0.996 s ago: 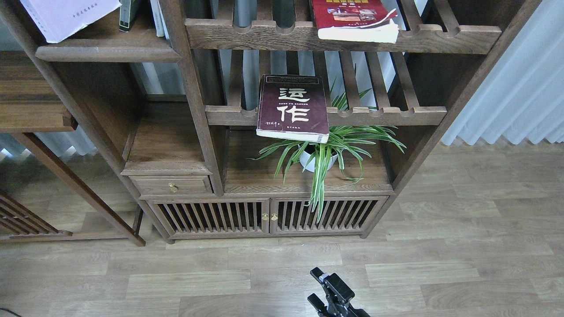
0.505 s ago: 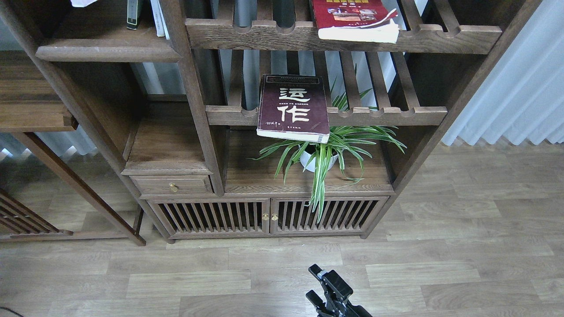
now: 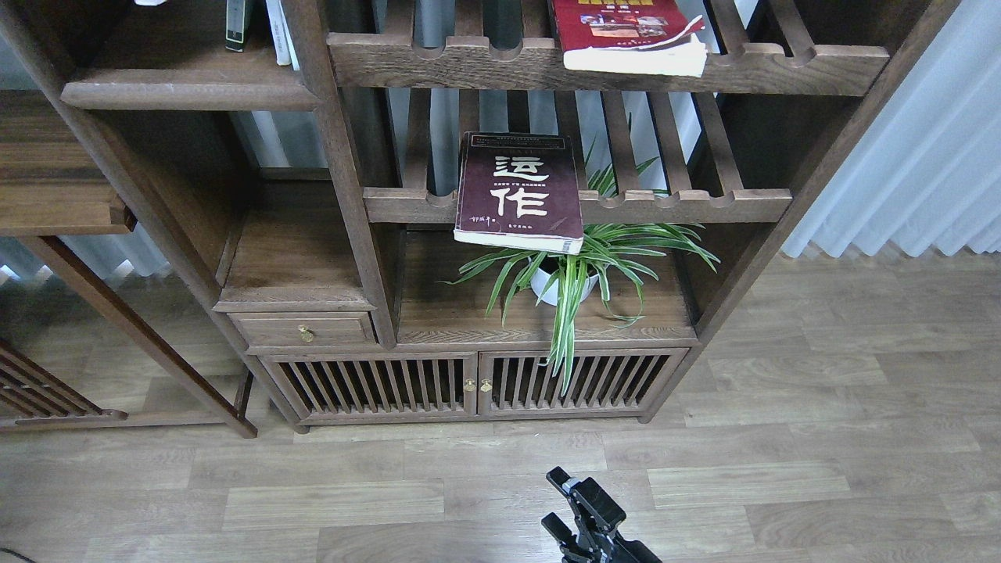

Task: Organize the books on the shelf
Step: 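Release the white book and withdraw the left gripper from the shelf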

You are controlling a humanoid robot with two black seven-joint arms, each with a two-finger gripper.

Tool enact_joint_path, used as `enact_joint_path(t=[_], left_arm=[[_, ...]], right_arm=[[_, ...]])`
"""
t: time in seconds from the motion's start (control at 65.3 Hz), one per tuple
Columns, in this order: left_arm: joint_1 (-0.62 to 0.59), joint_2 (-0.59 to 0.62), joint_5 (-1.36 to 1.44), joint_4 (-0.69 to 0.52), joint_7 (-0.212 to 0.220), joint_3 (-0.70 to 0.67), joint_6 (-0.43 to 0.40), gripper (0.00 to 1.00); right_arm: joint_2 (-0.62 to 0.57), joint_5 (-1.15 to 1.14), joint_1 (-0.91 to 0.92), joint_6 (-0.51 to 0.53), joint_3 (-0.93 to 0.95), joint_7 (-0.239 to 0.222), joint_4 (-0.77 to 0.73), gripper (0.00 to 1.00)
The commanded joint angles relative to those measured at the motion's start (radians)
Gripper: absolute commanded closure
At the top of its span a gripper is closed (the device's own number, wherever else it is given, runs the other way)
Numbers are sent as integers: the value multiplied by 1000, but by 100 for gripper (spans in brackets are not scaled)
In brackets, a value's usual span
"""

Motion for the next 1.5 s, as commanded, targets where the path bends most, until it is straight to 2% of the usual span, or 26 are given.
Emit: enact_joint_path(t=[0.0, 0.46, 0.628, 0.705, 0.72, 0.796, 0.888, 1.149, 1.195, 1.21, 1.333, 1.47, 1.486], left_arm=[[10, 14, -11, 9, 0, 2, 0, 95], [-13, -90, 118, 44, 0, 27, 0, 95], [-62, -140, 194, 102, -1, 68, 0, 95], [-91, -153, 220, 140, -50, 94, 0, 95], [-106, -159, 234, 168, -91, 97, 0, 95], [-114, -161, 236, 203, -154, 102, 0, 95], [-122, -161, 237, 226, -185, 103, 0, 95], [-126, -144, 243, 240, -176, 148, 0, 95], [-134, -144, 243, 245, -167, 160, 0, 95], [-139, -144, 246, 245, -147, 174, 0, 95], [-148, -138, 265, 245, -99, 197, 0, 94], [-155, -149, 292, 269, -107, 201, 0, 94], [-163, -159, 294, 300, -116, 209, 0, 94]], right_arm=[[0, 0, 3, 0, -1, 0, 0, 1], [0, 0, 6, 0, 2, 1, 2, 1], [0, 0, 8, 0, 2, 1, 6, 1], [0, 2, 9, 0, 4, 1, 6, 1], [0, 3, 11, 0, 4, 1, 6, 1], [0, 12, 20, 0, 4, 1, 6, 1], [0, 20, 26, 0, 2, 1, 6, 1], [0, 43, 35, 0, 4, 1, 6, 1], [0, 46, 37, 0, 4, 1, 6, 1], [0, 48, 38, 0, 4, 3, 8, 1], [0, 48, 38, 0, 4, 9, 8, 1], [0, 48, 38, 0, 4, 18, 8, 1], [0, 48, 38, 0, 2, 18, 8, 1]])
